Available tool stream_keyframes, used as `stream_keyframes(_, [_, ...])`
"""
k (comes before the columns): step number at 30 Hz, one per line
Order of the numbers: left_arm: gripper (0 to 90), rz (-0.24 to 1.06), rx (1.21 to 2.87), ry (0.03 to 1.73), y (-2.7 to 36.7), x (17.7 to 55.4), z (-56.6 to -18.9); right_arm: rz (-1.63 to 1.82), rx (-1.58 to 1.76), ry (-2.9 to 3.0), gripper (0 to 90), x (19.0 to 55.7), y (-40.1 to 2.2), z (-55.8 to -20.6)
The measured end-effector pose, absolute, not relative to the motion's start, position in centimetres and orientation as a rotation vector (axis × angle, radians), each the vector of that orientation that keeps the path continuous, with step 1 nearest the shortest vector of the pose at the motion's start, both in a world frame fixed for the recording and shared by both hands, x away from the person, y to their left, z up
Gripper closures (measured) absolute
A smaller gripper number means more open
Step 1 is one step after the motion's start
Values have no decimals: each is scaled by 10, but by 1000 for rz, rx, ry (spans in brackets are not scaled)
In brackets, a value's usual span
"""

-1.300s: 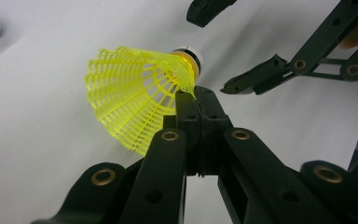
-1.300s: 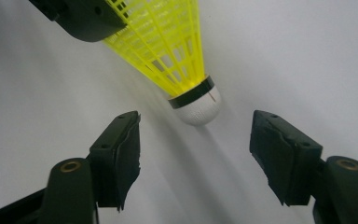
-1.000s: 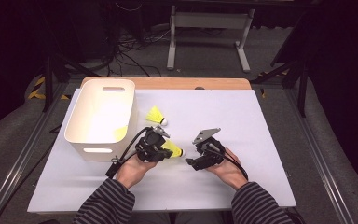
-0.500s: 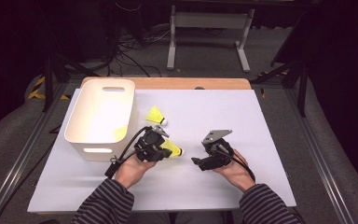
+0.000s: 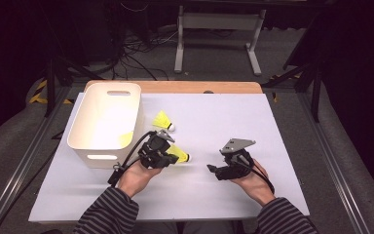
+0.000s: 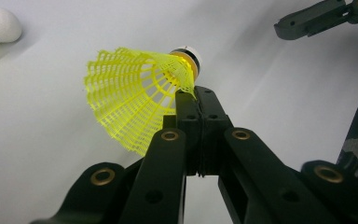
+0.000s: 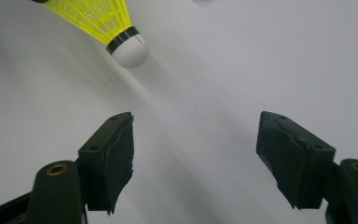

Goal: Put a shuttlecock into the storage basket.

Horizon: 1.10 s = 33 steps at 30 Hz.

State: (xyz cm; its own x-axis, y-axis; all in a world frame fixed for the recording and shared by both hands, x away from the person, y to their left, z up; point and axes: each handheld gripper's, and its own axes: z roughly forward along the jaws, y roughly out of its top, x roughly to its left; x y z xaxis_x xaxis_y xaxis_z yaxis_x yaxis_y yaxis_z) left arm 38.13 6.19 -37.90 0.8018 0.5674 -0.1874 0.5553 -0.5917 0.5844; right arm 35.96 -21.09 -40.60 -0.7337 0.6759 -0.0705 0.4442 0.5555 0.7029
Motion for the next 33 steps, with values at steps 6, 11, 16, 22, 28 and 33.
stream_keyframes(6, [898,31,2341,831,64,381,-377,1010,941,2428,292,355,-224,-406])
stream_keyframes(11, [899,33,2338,830,64,379,-375,1029,948,2401,288,352,-230,-406])
stream_keyframes(16, [898,42,2343,826,65,378,-372,1054,960,2382,275,349,-239,-407])
stream_keyframes(22, [899,48,2339,834,68,377,-369,1097,999,2339,259,342,-254,-409])
stream_keyframes(28, [898,54,2338,830,68,376,-367,1113,1023,2313,253,339,-264,-412])
stream_keyframes(33, [898,61,2336,826,69,375,-365,1127,1031,2301,237,336,-268,-415])
